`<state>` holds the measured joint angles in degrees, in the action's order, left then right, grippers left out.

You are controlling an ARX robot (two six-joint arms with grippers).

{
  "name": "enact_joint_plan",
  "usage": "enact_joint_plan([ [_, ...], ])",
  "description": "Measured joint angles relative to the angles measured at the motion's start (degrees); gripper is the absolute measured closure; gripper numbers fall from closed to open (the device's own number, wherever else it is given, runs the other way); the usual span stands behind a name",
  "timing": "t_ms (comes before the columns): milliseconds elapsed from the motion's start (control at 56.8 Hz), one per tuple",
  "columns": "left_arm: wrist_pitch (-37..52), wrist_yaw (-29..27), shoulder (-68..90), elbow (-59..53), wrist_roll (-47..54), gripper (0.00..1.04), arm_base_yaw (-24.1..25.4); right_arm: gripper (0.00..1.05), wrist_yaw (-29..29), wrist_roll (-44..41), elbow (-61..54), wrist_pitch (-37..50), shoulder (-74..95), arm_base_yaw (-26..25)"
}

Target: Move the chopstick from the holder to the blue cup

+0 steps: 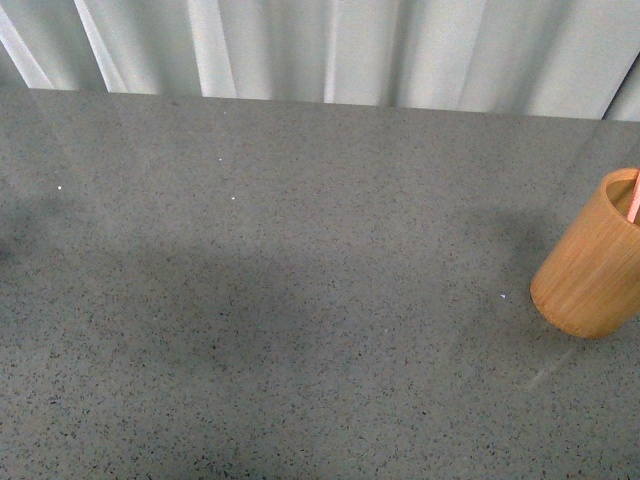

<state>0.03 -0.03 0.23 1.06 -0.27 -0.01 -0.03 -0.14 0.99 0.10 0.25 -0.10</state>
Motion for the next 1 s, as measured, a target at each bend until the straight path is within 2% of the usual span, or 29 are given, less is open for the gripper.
enact_joint_plan([
  [1003, 0.0, 0.0, 0.0, 0.0, 0.0, 0.07, 0.0, 0.1, 0.0, 0.02, 0.0, 0.0, 0.0, 0.0],
])
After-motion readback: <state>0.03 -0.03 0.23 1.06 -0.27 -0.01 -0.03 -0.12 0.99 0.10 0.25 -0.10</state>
